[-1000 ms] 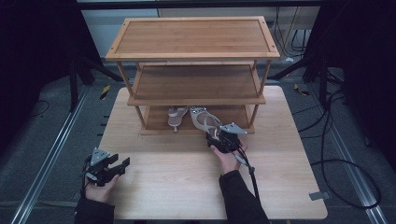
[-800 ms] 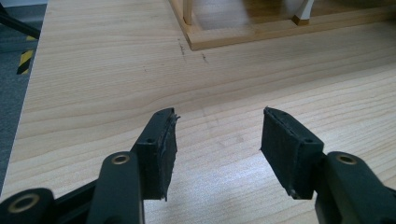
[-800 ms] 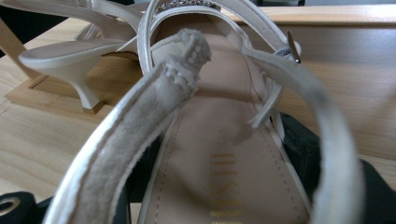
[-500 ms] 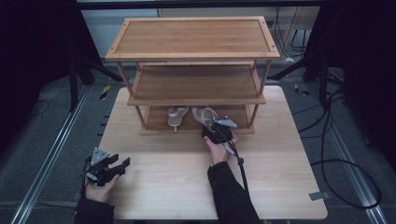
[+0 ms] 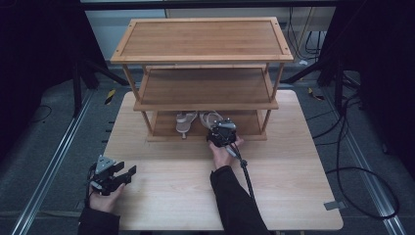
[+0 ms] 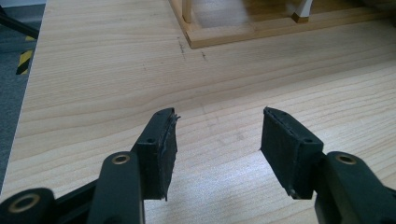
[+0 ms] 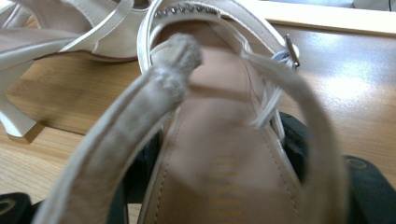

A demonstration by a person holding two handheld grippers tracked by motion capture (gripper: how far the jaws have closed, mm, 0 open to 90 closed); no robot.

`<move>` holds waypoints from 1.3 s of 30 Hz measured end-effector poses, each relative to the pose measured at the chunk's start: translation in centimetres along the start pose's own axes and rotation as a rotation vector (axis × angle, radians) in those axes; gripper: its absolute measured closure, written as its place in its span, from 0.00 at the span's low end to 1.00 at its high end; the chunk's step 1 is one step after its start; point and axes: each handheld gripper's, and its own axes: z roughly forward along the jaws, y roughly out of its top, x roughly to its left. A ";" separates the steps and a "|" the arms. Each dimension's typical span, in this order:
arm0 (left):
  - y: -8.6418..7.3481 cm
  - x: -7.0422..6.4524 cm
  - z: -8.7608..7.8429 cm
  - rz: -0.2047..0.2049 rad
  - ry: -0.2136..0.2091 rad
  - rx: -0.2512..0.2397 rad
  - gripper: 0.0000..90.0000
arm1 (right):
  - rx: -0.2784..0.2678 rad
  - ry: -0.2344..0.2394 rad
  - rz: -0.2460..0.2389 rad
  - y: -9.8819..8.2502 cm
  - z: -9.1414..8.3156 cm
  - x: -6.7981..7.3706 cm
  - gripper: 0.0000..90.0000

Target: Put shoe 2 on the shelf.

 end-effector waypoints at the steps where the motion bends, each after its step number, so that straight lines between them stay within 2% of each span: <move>1: 0.0 0.0 0.0 0.000 0.001 0.001 0.49 | 0.003 0.005 0.008 0.0 0.0 0.0 0.39; 4: 0.0 0.1 0.1 -0.001 -0.002 0.002 0.49 | 0.001 0.029 0.010 -0.2 0.1 -0.2 0.33; 6: -0.1 0.1 0.1 -0.001 -0.001 0.003 0.49 | -0.009 0.038 -0.022 -0.2 -0.3 -0.3 0.30; 9: 0.0 0.1 0.0 0.000 0.000 0.003 0.49 | -0.045 0.059 -0.054 0.1 -1.7 -0.6 0.26; 12: 0.0 0.0 0.0 0.002 0.000 0.001 0.49 | -0.068 0.086 -0.053 0.0 -3.7 -1.3 0.26; 14: 0.0 -0.1 0.0 0.007 0.000 0.001 0.49 | -0.065 0.109 -0.055 -0.6 -4.7 -1.7 0.27; 17: 0.0 -0.2 0.0 0.008 0.001 0.005 0.49 | -0.052 0.141 -0.074 -1.9 -5.8 -2.0 0.34; 18: 0.0 -0.2 0.0 0.008 0.001 0.005 0.49 | -0.026 0.159 -0.092 -2.8 -5.6 -2.0 0.40; 19: 0.0 -0.2 0.0 0.008 0.002 0.006 0.49 | -0.026 0.159 -0.092 -2.8 -5.6 -2.0 0.40; 22: 0.0 -0.2 0.0 0.009 0.001 0.004 0.49 | 0.016 0.173 -0.092 -3.6 -4.6 -2.0 0.48; 23: 0.0 -0.2 0.0 0.008 0.001 0.005 0.49 | 0.022 0.180 -0.090 -3.8 -4.2 -2.0 0.54; 24: 0.0 -0.2 0.1 0.009 0.000 0.005 0.49 | 0.051 0.197 -0.076 -3.9 -3.6 -2.0 0.59; 26: -0.1 -0.1 0.1 0.005 -0.001 0.006 0.49 | 0.058 0.192 -0.077 -3.8 -3.4 -2.0 0.63; 27: -0.1 -0.1 0.1 0.005 0.001 0.005 0.49 | 0.041 0.188 -0.084 -3.6 -3.2 -2.0 0.72; 28: -0.1 -0.1 0.0 0.005 0.002 0.004 0.49 | 0.041 0.188 -0.084 -3.6 -3.2 -2.0 0.72; 32: -0.1 0.0 0.0 0.003 0.003 0.006 0.49 | 0.021 0.167 -0.097 -3.4 -3.0 -1.8 0.85; 34: -0.1 0.0 0.0 0.004 0.003 0.004 0.49 | -0.012 0.175 -0.100 -3.3 -3.0 -1.7 0.86; 35: -0.1 -0.1 0.0 0.002 0.002 0.004 0.49 | -0.012 0.180 -0.088 -3.2 -3.0 -1.6 0.86; 39: -0.1 -0.1 0.0 0.003 0.002 0.005 0.50 | -0.015 0.194 -0.095 -2.6 -2.5 -0.8 0.86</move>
